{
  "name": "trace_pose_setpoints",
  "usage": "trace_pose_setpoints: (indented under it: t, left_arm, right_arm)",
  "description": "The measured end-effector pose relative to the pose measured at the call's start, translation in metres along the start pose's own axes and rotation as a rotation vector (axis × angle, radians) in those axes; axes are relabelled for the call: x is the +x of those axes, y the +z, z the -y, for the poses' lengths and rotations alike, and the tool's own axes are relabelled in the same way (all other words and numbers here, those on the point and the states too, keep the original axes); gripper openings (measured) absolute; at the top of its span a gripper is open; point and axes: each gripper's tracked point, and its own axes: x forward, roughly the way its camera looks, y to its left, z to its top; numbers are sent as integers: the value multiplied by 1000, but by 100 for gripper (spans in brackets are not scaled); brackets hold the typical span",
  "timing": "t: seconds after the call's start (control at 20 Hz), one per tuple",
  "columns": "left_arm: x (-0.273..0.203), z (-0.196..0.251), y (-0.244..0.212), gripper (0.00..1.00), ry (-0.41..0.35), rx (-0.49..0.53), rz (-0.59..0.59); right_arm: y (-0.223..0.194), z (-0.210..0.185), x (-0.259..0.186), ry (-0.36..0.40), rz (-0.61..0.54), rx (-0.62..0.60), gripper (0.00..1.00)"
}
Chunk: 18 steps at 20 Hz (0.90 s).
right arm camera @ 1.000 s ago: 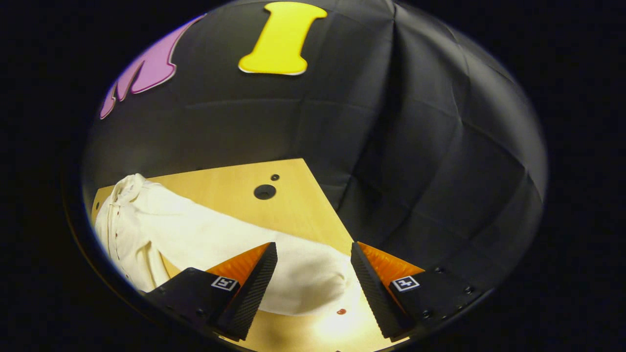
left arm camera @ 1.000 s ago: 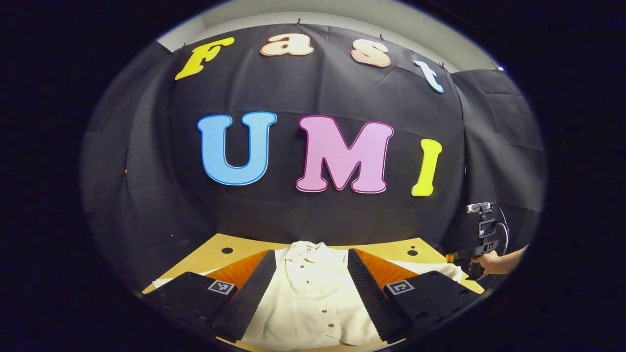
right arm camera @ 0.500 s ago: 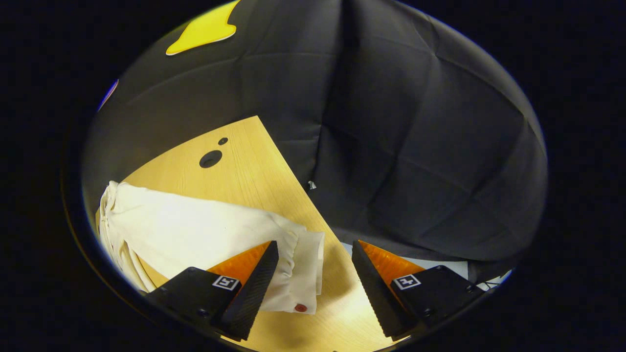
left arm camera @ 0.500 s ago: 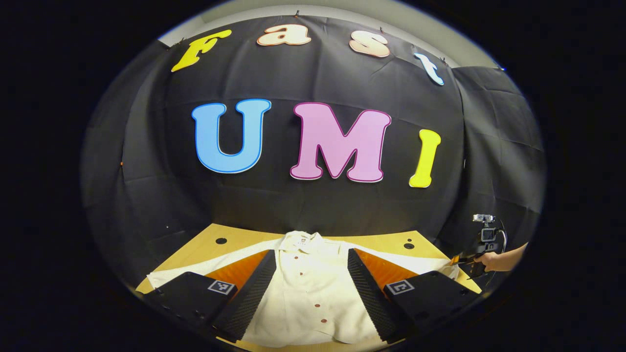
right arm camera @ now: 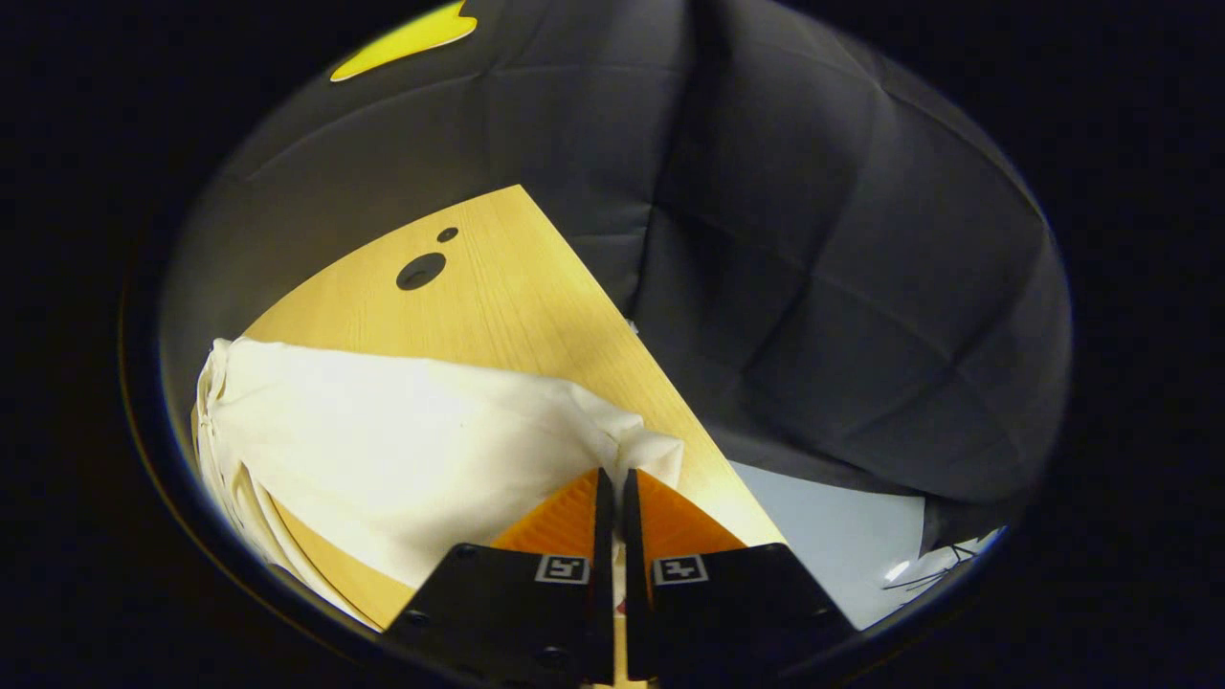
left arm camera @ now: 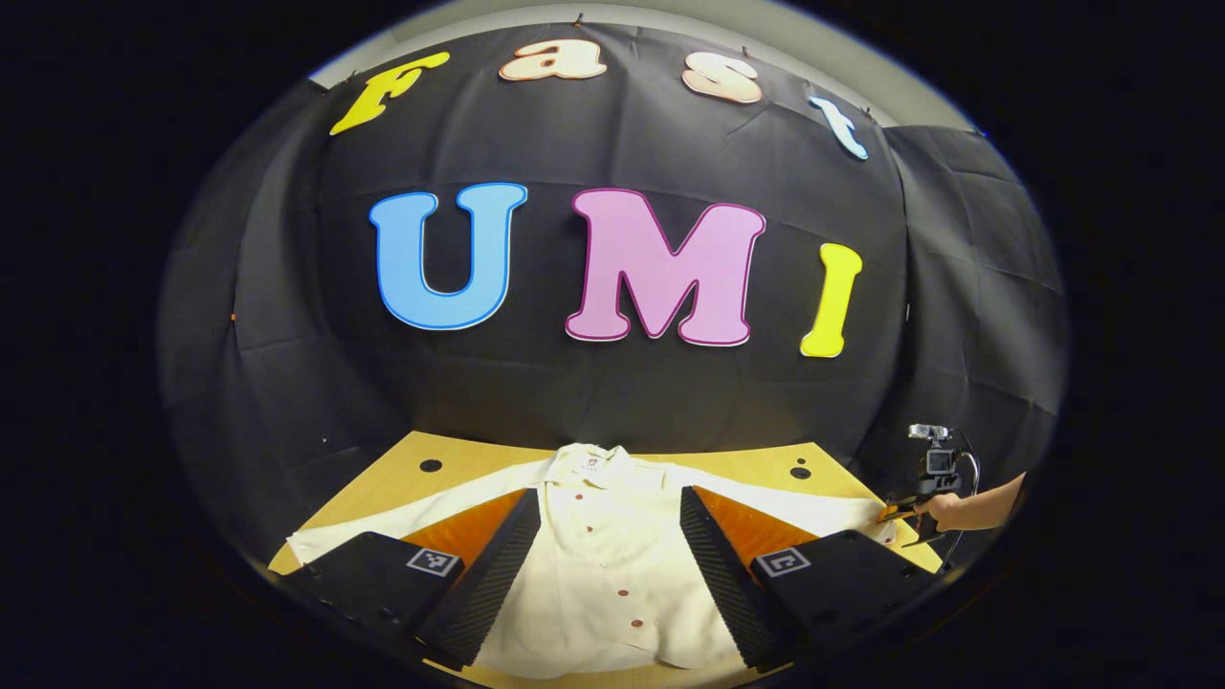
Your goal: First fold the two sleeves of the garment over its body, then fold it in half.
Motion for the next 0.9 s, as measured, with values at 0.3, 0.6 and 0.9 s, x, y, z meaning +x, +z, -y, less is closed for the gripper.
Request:
trace_pose_setpoints:
  t: [0.3, 0.6, 0.9]
  left_arm:
    - [-2, -46, -10, 96, 47, -26, -10]
    - [-10, -113, -10, 96, 111, -5, 16]
    - [-24, -178, -18, 96, 181, -58, 22]
  right_arm:
    - [28, -44, -41, 71, 108, -68, 5]
    - [66, -155, -114, 230, 213, -227, 5]
    - [65, -329, -203, 458, 291, -370, 5]
